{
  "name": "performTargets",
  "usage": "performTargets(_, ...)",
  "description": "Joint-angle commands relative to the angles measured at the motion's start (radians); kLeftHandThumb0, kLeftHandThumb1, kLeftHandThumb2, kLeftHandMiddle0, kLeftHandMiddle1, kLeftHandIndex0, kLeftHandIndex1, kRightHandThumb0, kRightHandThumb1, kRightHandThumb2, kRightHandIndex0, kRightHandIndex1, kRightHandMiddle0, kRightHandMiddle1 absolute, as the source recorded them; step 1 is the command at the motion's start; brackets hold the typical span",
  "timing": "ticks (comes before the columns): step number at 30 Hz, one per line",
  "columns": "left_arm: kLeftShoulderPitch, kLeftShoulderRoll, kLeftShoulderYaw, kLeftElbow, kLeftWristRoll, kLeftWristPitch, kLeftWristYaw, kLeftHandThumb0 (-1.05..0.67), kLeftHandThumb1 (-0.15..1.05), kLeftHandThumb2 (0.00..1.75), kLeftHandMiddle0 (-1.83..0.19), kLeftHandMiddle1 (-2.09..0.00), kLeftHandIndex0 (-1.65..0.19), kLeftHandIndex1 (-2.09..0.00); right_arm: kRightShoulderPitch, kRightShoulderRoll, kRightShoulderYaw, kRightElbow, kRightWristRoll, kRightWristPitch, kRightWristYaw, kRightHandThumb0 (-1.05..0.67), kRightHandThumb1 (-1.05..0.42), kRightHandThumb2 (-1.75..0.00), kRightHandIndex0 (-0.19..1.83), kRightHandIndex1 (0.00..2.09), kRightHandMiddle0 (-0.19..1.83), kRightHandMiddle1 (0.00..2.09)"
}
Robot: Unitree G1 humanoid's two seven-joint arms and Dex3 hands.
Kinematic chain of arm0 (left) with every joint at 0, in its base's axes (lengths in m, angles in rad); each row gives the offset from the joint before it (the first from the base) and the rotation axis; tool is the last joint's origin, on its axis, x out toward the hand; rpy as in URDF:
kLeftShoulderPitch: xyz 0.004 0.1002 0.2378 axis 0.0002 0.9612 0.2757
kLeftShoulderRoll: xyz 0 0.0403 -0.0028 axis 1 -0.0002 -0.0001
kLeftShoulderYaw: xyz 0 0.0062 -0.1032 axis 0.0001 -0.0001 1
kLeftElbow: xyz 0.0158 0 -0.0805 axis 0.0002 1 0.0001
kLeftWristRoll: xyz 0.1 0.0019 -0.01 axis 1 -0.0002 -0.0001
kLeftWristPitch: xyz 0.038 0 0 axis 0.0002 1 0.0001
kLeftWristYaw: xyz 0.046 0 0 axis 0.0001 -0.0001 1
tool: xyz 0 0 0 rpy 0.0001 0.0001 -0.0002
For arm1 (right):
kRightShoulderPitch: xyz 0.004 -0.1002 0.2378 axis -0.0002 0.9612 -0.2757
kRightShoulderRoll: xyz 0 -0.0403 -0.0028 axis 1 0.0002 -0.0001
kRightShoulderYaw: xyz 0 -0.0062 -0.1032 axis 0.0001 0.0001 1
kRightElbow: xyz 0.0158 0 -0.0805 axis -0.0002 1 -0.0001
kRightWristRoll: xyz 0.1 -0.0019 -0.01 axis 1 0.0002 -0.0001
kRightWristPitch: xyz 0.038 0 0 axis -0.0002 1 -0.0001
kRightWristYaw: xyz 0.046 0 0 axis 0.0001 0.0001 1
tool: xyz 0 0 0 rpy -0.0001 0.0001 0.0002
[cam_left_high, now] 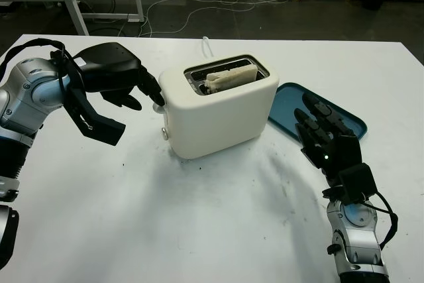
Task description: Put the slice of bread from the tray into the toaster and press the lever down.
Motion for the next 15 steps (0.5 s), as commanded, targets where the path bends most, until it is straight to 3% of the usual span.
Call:
performTargets(1, -0.022, -0.007, -0.012, 0.015, 0.01, -0.004, 0.01, -0.17, 0.83, 0.0, -0.92, -1.21, -1.02, -0.01, -0.003, 0.0, -0.001, -0.009, 0.001, 0.009, -0.003, -0.56, -0.92, -0.31, 0.49, 0.0, 0.5, 0.0)
performTargets(15, -0.037, -0.016, -0.036, 0.063, 0.029, -0.015, 0.024, -0.19, 0.81, 0.0, -0.92, -1.32, -1.03, -0.01, -0.002, 0.003, -0.001, -0.003, 0.003, -0.001, -0.002, -0.55, -0.92, -0.31, 0.49, 0.0, 0.5, 0.0)
